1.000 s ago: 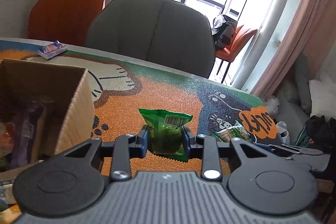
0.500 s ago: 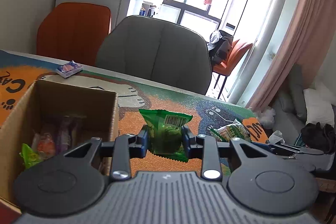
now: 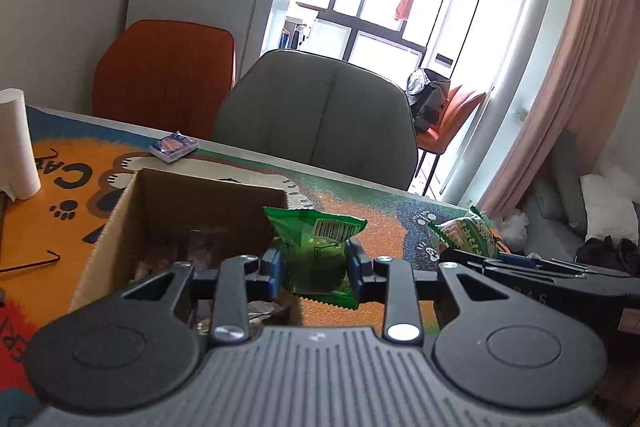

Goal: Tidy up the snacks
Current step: 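Carry the green packet and green-wrapped pastry over the cardboard box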

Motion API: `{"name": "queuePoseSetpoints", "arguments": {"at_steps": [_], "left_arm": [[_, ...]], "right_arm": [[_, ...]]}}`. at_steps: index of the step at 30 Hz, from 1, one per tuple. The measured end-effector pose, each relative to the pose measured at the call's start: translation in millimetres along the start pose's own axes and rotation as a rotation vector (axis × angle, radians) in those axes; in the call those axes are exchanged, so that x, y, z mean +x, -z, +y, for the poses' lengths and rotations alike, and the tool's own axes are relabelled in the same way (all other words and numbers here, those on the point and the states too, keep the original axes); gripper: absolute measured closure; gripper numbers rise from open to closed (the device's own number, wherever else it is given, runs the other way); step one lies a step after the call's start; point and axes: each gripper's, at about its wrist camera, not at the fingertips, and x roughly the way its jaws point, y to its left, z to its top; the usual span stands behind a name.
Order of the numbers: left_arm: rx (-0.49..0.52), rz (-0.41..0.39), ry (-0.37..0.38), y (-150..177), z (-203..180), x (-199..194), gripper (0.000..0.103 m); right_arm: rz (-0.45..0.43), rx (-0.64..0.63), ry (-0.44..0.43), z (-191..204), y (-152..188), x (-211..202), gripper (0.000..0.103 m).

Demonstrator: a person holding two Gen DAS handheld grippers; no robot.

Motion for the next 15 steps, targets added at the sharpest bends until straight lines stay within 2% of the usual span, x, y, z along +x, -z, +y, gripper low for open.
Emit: {"name": "queuePoseSetpoints", "arguments": {"at_steps": [15], "left_arm": [[-0.05,0.007,-0.022,-4,51,-17,0.072]], "right_arm": [[-0.013,-0.03,-0.034,50,-3,4,0.05]]}}
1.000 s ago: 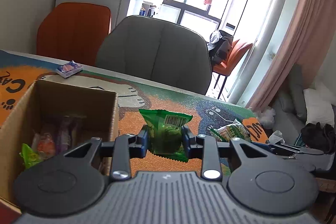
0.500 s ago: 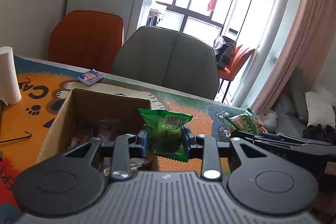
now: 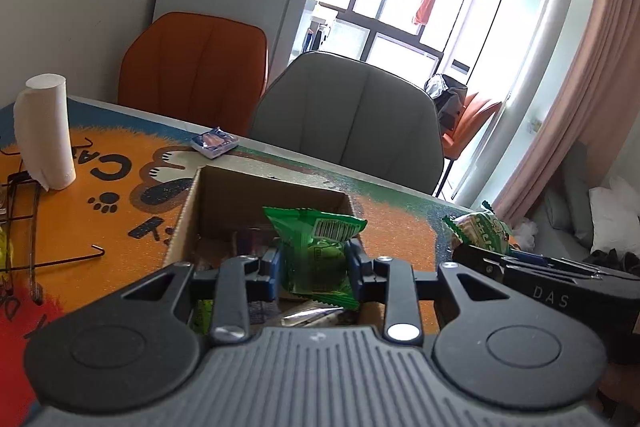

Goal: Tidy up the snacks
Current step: 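Carry the green packet and green-wrapped pastry over the cardboard box, then open both tools to drop the green packet and pastry into the box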

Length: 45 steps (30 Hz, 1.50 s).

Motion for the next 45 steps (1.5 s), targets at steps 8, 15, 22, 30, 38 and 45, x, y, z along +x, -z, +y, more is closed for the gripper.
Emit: {"name": "queuePoseSetpoints", "arguments": {"at_steps": [8,15,22,30,38,45], "left_arm": [[-0.017,0.022,-0.013,-4,26,6,0.071],[-0.058,0.049,0.007,-6,40,17,0.068],[-0.085,0.03,-0.028,-13,55,11,0.056],[-0.107,0.025,-0.084,-14,75,7,0.031],[-0.085,0.045,-0.092,-15,70,5,0.017],[-0.054,0.044,-0.092,-12,56,-1,0.011]], "right_arm": [[0.011,-0.011,-0.028,30,-1,12,0.05],[0.024,-0.023,-0.047,44,-6,24,0.05],[0.034,-0.026,-0.089,57,-14,38,0.05],[0.0,-0.002,-0.14,68,-24,43,0.022],[0.019,0.038,-0.089,50,-21,32,0.014],[0.016,0.06,-0.051,33,-17,14,0.003]]}}
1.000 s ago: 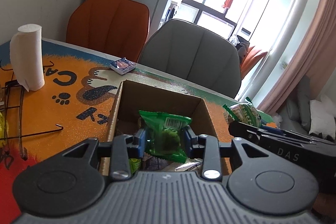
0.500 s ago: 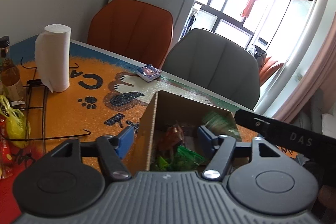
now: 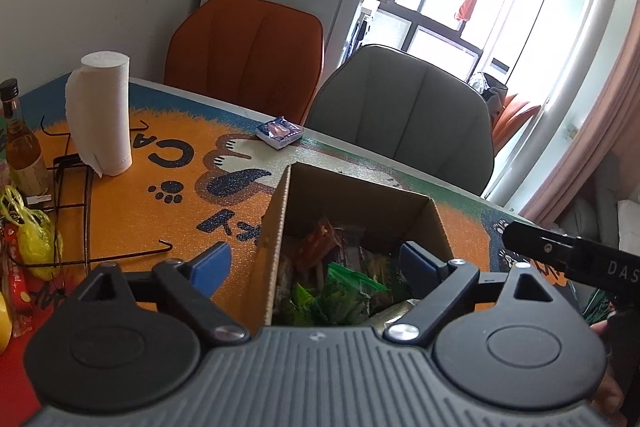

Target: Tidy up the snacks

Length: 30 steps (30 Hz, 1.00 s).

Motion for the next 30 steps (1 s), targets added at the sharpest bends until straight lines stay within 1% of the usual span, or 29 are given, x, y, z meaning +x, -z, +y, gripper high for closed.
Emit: {"name": "queuePoseSetpoints", "arguments": {"at_steps": [2,5,9,14,23,30], "left_arm": [[0.015,-0.001,0.001,2,-5,-2,0.005],[0.029,0.004,-0.008,6,-10,-5,0.0],[0.043,0.015,-0.016,13,-17,-8,0.0],[0.065,0.016,-0.012,22,-26,-17,0.0],[0.113,0.002,-0.008,38,-47,-39,0.0],[0.15,0.005,-0.016,55,-64,-50,0.0]], "right_arm": [[0.001,0.003,0.008,-4,2,-6,0.001],[0.004,0.01,0.011,-11,5,-16,0.0],[0.022,0.033,0.0,-22,11,-26,0.0],[0.039,0.03,-0.002,-29,19,-35,0.0],[0.032,0.018,-0.015,-42,31,-60,0.0],[0.037,-0.015,0.004,-48,47,-77,0.0]]}}
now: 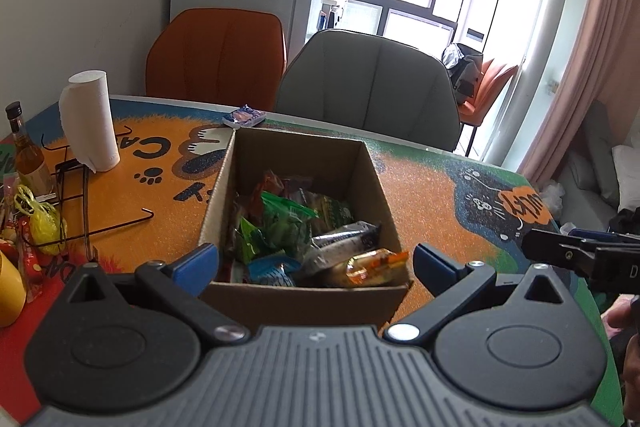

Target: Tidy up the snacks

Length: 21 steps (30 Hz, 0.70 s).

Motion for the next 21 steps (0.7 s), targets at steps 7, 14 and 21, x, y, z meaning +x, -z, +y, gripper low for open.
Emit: {"name": "queuePoseSetpoints", "arguments": {"at_steps": [7,14,21], "left_arm": [[0.035,-0.006,0.013,11,-15,-14,0.0],[0.063,-0.017,0.048,23,-26,-30,0.0],[0.089,-0.045,0.068,31,-29,-54,0.0]], "right_arm": [[-0.015,0.01,0.02,-11,15,-23,0.0],[-0.035,0.023,0.058,-15,30,-44,0.0],[-0.068,0.013,0.073,-8,42,-70,0.0]]}}
